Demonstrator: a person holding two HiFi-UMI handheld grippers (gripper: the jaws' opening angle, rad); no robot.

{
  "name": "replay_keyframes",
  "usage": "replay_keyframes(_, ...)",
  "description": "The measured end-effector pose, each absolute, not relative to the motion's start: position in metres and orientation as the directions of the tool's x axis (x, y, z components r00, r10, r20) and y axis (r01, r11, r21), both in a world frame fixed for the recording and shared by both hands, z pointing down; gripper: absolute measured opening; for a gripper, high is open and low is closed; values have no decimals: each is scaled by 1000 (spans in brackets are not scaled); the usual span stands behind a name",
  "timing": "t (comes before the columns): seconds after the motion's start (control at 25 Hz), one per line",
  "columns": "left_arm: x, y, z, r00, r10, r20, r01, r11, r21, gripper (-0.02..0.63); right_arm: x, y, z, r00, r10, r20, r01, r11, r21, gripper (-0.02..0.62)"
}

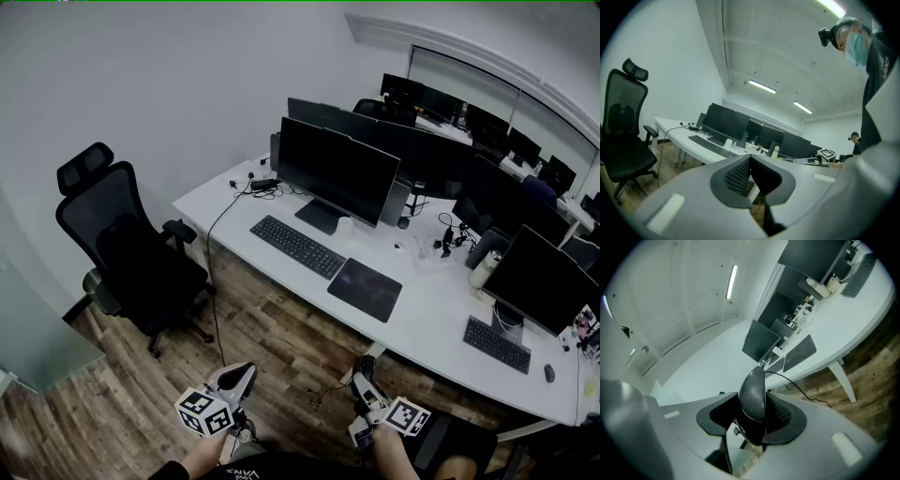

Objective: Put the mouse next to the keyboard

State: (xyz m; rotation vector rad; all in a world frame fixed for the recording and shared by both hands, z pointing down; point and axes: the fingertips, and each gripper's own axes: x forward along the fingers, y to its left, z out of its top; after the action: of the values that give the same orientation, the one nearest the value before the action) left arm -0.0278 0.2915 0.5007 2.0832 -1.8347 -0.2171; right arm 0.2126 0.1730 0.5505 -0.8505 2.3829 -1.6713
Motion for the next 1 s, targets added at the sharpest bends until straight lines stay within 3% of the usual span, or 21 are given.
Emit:
replay_keyframes(0.12,-34,285,500,166,-980,114,-922,-113,371,0,192,163,536,-872,-473,123,-331,386,-861,183)
replay_keyframes(0.28,-53,275,497,192,-976,99,-916,-142,375,0,168,160,529,-861,-491,133,-339,358,-870,183)
replay_keyframes(0.44,-78,265,497,225,-971,86,-907,-176,382,0,129,150,499,-882,-471,-12,-259,507,-822,183)
replay_keyframes(0.84,-151,255,501,358,-930,82,-880,-307,362,0,79,148,496,-784,-619,-38,-340,480,-809,183)
replay_keyframes(1.0,-179,253,507,353,-932,88,-876,-296,381,0,69,151,498,-758,-652,-34,-361,462,-810,184)
